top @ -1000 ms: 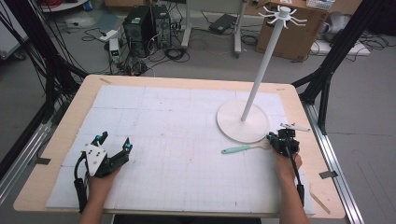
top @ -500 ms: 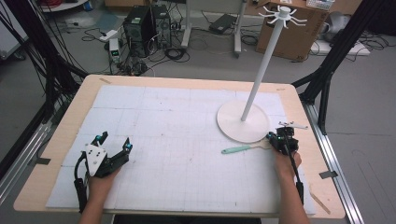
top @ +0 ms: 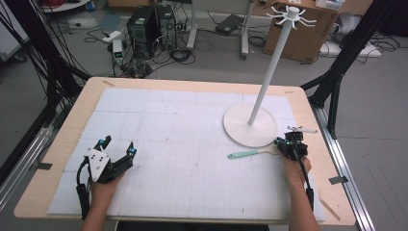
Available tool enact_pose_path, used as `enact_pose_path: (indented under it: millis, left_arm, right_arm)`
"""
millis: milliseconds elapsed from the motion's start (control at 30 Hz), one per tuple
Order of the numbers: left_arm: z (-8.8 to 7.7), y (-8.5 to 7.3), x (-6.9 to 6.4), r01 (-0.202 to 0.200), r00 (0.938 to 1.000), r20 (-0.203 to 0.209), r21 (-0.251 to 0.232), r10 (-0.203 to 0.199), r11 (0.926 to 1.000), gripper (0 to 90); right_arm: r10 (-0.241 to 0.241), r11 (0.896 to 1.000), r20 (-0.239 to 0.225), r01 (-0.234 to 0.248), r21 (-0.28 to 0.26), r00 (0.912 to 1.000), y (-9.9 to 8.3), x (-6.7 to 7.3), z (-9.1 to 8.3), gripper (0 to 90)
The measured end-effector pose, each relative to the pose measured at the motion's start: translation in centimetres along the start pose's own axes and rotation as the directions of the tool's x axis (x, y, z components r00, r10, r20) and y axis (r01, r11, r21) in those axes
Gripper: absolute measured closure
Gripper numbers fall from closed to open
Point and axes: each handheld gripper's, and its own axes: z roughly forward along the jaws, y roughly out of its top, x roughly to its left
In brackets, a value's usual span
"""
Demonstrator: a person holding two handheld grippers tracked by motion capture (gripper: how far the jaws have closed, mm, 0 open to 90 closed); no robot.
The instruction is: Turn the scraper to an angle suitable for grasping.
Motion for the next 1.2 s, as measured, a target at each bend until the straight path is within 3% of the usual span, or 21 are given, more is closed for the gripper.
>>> enact_pose_path:
  millis: [267, 400, 1200]
  left_arm:
    - [0.0, 0.0, 0.0, -0.001, 1.0, 0.0, -0.001, 0.001, 1.0, 22.5]
    - [0.0, 0.0, 0.0, -0.005, 1.0, 0.0, 0.0, 0.005, 1.0, 22.5]
    - [0.0, 0.0, 0.0, -0.005, 1.0, 0.0, 0.0, 0.005, 1.0, 22.4]
  right_arm:
    - [-0.017, 1.0, -0.014, 0.017, 0.022, 0.9998, -0.2, 0.5, -0.5, 90.0]
    - [-0.002, 1.0, -0.021, 0.003, 0.023, 0.9998, -0.6, 0.5, -0.8, 90.0]
    - [0.019, 0.999, -0.069, -0.021, -0.029, 0.9974, -3.0, 0.8, -3.0, 90.0]
